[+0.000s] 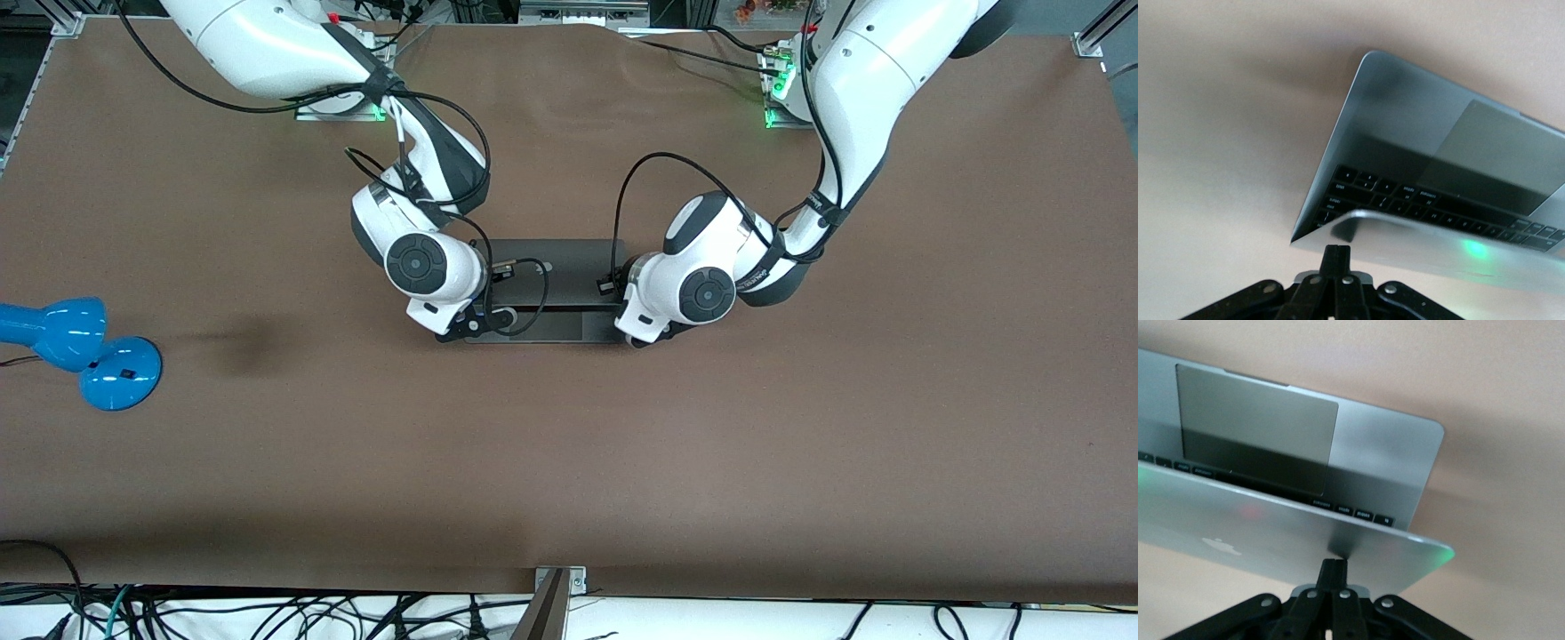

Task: Close laptop with both arms from behind
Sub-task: 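Press the screen down onto the keyboard with both grippers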

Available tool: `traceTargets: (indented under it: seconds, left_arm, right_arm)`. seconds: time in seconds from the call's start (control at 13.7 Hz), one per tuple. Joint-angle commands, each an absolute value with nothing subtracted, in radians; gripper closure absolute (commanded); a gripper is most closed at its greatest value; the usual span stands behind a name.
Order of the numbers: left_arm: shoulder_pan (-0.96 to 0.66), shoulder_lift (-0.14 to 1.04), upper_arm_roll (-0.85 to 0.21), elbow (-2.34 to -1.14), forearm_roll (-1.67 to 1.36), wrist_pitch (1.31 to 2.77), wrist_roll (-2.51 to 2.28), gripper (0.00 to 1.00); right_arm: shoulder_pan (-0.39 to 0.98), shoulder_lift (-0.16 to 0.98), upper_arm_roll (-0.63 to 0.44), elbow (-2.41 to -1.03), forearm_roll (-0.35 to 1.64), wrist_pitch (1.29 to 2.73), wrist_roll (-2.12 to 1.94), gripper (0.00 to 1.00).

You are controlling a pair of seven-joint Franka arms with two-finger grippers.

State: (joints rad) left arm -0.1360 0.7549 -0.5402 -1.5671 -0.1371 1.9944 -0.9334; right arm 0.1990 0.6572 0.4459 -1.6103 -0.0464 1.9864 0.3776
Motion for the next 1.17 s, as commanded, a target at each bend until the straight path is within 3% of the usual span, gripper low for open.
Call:
traceTargets:
  seconds: [0.0,0.29,1.02,1.09]
  left_arm:
    - [-0.155,0.795,-0.522,-1.531,-0.106,2.006,-0.931,1.00]
    - [-0.235,0.839,-0.434,-1.488,-0.075,2.008,-0.942,1.00]
    - [-0.236,0.887,-0.431,-1.465,-0.074,2.066,-0.942,0.97]
    - [-0.232,0.881,-0.433,-1.463,-0.074,2.065,-0.942,0.54]
  right_arm:
    - [0.201,0.702,0.442,-1.574,-0.069,2.009,0.384,1.00]
    - [0.201,0.747,0.442,-1.540,-0.118,2.011,0.387,1.00]
    - [0.201,0.821,0.442,-1.540,-0.190,2.095,0.387,1.00]
    - [0.199,0.821,0.442,-1.536,-0.187,2.097,0.388,1.00]
